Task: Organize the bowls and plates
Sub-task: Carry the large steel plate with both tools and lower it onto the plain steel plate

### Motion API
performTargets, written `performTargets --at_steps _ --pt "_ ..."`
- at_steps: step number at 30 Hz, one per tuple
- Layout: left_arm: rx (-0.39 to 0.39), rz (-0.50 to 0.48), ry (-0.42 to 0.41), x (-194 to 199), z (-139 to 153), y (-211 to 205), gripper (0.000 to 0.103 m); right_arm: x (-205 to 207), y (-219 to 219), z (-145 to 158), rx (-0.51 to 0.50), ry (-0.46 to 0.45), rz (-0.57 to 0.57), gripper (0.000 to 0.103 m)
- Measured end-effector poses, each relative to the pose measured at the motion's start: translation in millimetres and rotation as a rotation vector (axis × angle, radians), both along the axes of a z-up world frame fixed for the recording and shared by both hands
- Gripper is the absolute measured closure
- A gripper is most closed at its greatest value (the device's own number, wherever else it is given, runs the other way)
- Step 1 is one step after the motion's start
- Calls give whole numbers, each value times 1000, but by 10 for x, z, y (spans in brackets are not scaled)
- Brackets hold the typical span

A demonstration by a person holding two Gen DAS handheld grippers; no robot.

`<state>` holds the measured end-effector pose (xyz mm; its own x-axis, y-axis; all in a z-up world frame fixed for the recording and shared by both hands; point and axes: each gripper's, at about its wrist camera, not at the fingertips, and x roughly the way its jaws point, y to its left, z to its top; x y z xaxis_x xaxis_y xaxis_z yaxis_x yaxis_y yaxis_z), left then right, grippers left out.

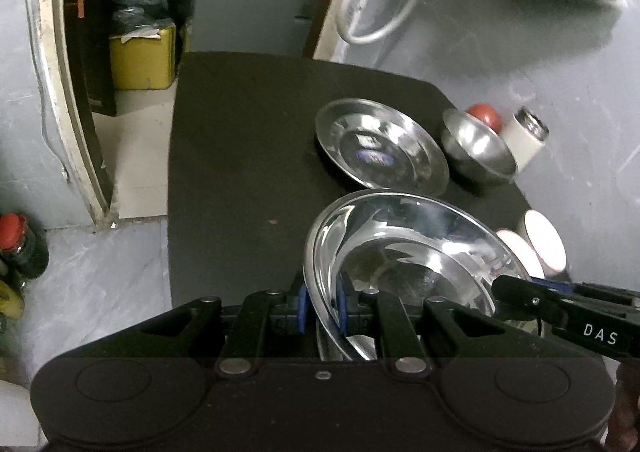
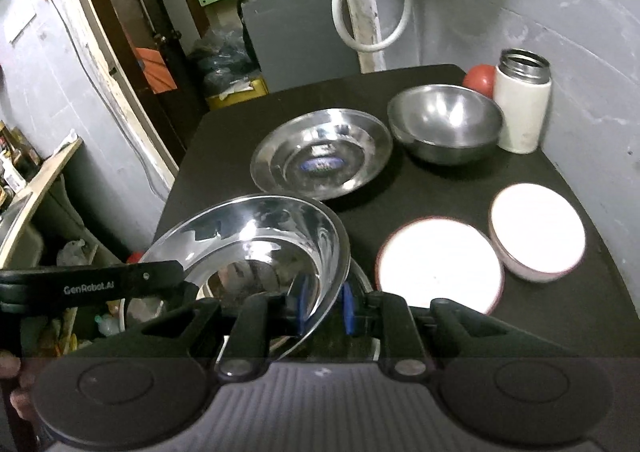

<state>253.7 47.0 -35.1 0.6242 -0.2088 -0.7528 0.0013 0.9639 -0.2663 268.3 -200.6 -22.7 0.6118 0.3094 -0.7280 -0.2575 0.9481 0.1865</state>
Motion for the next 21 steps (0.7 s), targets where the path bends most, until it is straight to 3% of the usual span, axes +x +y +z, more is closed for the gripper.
performTargets --at_steps 12,21 --pt "123 -66 10 -27 -26 -220 87 -156 -103 -121 -14 46 25 79" --pt "156 -92 23 11 -97 -269 84 -213 -68 -144 -43 46 52 75"
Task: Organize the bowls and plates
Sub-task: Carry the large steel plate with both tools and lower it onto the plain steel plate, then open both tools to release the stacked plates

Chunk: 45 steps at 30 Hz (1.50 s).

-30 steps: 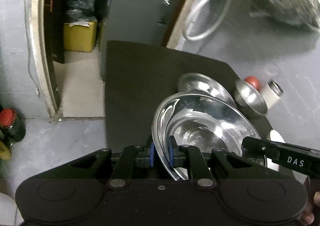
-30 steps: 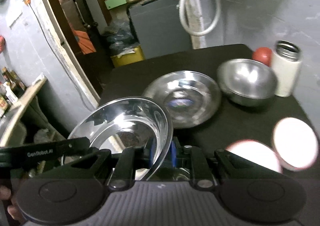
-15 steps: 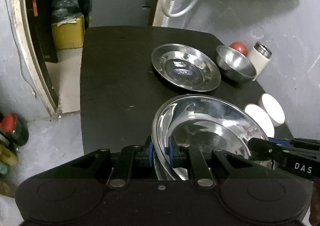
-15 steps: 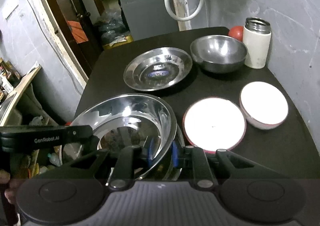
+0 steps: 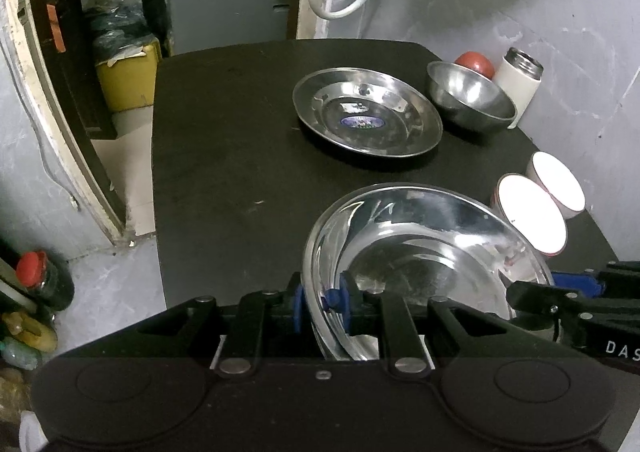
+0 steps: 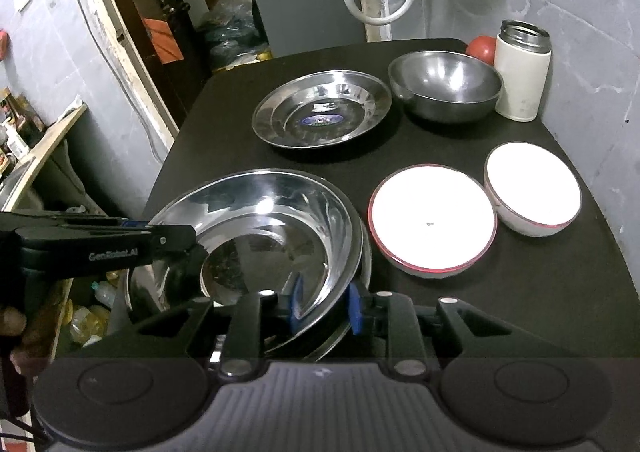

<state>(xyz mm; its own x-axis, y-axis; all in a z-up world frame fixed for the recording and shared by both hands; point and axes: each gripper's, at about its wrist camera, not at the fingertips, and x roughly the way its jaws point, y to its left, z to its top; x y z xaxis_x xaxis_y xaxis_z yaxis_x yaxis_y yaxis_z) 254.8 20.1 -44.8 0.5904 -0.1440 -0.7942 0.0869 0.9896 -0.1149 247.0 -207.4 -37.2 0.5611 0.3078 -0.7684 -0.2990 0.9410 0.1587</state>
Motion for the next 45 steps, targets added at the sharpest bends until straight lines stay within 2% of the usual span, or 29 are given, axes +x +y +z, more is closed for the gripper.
performTargets --at_steps 12,25,27,28,31,33,35,38,41,45 --pt "8 -23 2 10 -69 -25 81 -72 169 4 -122 -38 43 68" --pt "0 -40 3 24 -85 15 80 -44 162 -14 -150 -34 14 63" --pt "3 -32 0 29 -77 30 73 -44 148 -17 -146 -35 9 62" --pt "3 -28 -3 32 -73 37 72 -45 145 -16 -145 -36 7 59" --pt "7 -11 -10 42 -55 65 58 -46 144 -18 -143 -36 0 49" --pt "15 7 -22 50 -34 90 36 -46 135 -18 -136 -34 -11 39" --pt "21 24 -41 53 -7 132 22 -53 107 -9 -114 -35 -23 25" --pt "39 55 -59 81 17 195 4 -82 77 17 -83 -47 -37 14" --pt "42 84 -64 128 30 278 1 -88 73 36 -68 -58 -54 6" --pt "27 120 -46 224 23 415 1 -69 84 51 -53 -78 -84 3"
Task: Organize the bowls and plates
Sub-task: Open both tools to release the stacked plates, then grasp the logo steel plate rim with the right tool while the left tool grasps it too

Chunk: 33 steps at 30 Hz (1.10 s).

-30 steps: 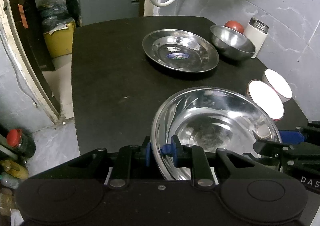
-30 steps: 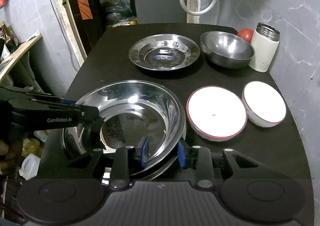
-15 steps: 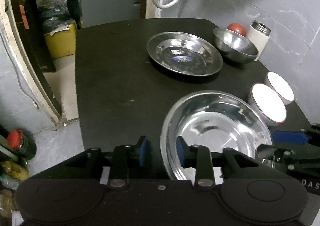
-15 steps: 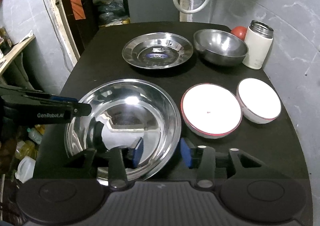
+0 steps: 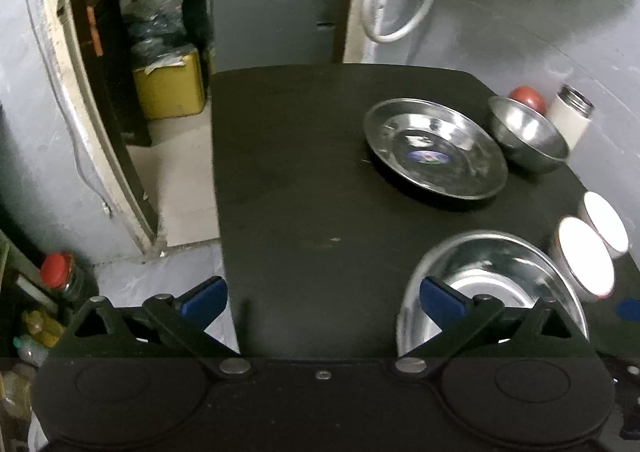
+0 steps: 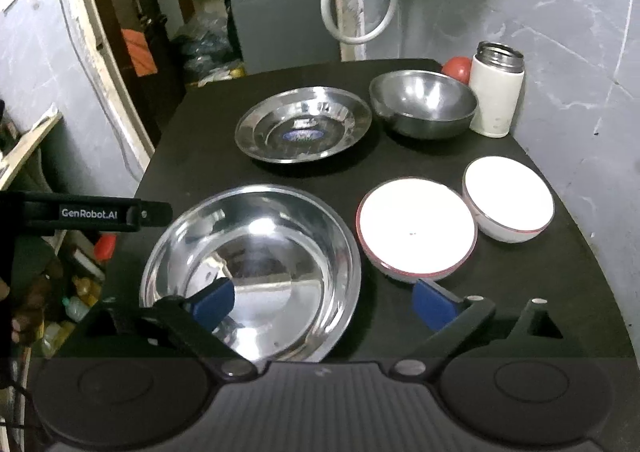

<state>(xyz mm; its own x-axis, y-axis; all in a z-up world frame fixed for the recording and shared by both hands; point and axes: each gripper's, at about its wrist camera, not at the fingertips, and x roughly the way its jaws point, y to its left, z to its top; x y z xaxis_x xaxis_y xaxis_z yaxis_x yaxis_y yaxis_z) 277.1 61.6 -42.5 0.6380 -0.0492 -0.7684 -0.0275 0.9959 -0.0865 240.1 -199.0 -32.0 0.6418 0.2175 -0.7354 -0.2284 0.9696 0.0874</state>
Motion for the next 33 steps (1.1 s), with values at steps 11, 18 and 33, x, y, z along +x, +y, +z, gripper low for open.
performTargets --at_steps 11,18,33 --pt "-102 77 -9 400 26 243 1 222 50 39 58 -75 -96 1" --pt "-108 45 -55 869 60 204 1 582 147 57 53 -107 -141 0" --pt "-86 -123 -57 1629 -76 18 1 1236 274 -67 57 -98 -190 1"
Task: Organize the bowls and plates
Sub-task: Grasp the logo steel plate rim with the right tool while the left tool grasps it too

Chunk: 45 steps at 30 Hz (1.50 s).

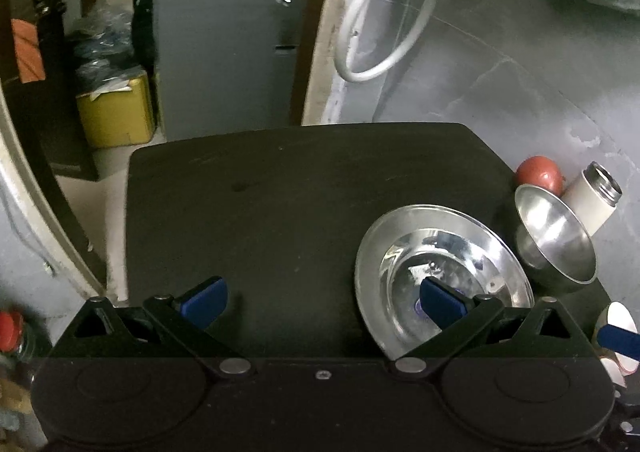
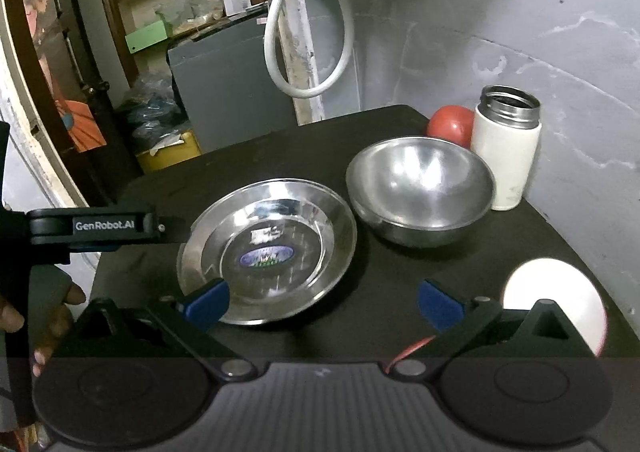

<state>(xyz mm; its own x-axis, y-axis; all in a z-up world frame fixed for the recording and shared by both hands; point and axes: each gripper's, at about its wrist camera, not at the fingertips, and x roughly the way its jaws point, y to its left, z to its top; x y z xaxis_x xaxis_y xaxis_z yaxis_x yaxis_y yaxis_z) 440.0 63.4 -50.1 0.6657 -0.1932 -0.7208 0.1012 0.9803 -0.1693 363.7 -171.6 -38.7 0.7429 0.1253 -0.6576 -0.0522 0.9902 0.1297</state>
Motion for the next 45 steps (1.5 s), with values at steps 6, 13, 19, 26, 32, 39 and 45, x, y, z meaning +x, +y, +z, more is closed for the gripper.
performTargets --at_steps 6,13,19,26,32,39,45 --pt "10 -20 14 141 -89 -97 1 180 51 -84 -23 18 -5 1" --pt "-23 -22 10 145 -122 -153 2 323 101 -175 -39 46 -9 10" --pt "-39 -46 -3 131 -114 -187 14 388 144 -206 -47 63 4 20" --pt "-52 -55 12 143 -122 -199 29 434 154 -231 -50 76 11 34" --pt "-55 -74 34 158 -140 -213 58 467 147 -267 -40 99 11 48" --pt "-59 -75 56 147 -173 -184 83 492 111 -266 -26 126 9 66" --pt "-61 -83 53 118 -180 -174 83 509 66 -260 -7 126 1 71"
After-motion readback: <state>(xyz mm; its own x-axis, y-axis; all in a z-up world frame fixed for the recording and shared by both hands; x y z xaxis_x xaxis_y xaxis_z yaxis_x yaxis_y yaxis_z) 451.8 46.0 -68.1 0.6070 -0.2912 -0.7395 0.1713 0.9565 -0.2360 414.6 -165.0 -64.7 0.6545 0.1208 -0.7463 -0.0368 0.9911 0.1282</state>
